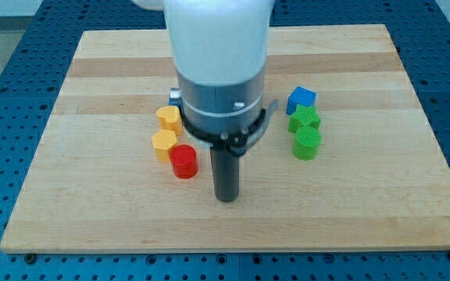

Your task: Push the red star slightly upwards

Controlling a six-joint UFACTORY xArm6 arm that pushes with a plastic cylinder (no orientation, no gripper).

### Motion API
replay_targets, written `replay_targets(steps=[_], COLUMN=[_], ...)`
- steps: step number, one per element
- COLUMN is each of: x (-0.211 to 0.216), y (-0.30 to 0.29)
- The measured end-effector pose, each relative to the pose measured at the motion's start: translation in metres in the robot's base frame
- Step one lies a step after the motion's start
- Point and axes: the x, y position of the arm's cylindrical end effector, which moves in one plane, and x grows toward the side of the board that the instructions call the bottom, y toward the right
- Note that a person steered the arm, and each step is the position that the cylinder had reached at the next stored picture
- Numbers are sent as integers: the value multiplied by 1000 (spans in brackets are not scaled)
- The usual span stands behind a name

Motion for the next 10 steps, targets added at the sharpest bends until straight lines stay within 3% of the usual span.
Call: replay_targets(steps=[4,8,9,10], x=[-148,-164,-177,-179], y=[8,49,50,13])
